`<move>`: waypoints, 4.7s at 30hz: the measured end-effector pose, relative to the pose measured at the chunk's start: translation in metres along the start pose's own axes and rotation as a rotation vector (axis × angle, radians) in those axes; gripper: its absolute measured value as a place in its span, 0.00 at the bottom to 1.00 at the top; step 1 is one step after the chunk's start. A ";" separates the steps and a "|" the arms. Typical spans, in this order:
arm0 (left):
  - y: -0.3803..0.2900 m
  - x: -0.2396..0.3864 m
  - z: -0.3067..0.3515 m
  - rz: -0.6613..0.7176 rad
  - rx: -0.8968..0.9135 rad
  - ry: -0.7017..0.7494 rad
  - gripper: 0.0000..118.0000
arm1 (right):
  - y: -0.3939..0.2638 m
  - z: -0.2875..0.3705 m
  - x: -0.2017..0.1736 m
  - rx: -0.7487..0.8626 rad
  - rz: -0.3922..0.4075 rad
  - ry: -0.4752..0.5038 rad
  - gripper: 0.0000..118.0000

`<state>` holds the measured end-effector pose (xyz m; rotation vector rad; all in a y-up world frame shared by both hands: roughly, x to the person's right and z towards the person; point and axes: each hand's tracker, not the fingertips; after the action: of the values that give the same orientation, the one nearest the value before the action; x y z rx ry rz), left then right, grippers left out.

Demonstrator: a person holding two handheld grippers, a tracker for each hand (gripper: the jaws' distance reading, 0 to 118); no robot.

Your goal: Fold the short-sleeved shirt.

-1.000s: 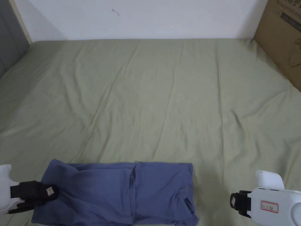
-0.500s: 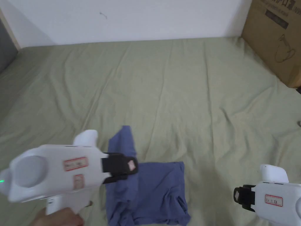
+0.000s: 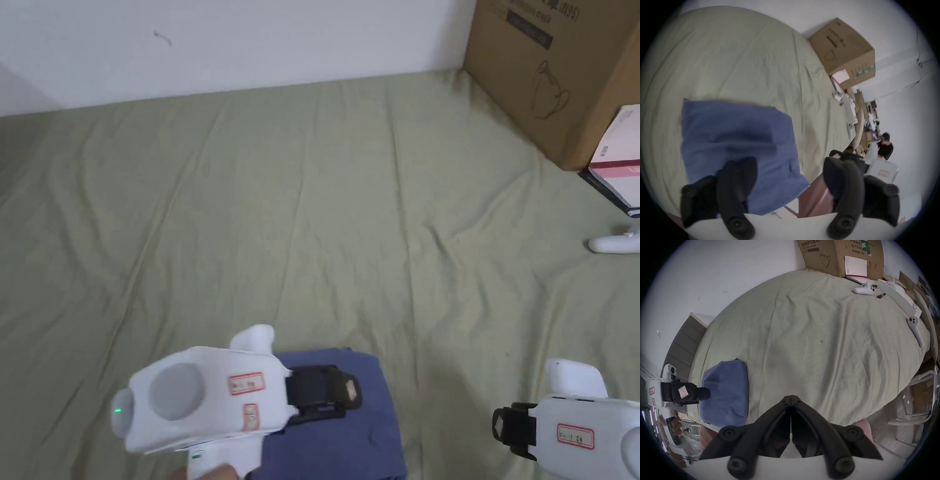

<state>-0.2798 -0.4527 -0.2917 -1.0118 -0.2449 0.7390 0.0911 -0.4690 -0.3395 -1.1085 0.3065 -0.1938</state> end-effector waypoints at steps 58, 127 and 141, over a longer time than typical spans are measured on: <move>-0.045 -0.147 0.059 0.265 0.151 -0.065 0.19 | 0.016 -0.100 -0.162 -0.166 0.379 0.213 0.00; 0.064 -0.193 0.256 -0.136 0.182 0.961 0.00 | 0.026 -0.043 -0.162 0.006 0.318 0.156 0.00; 0.003 -0.005 0.203 -0.332 0.557 0.749 0.00 | 0.034 0.055 -0.163 0.363 0.356 0.102 0.00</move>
<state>-0.3882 -0.3168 -0.1863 -0.6277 0.4203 0.0741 -0.0441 -0.3581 -0.3240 -0.6721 0.5315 0.0126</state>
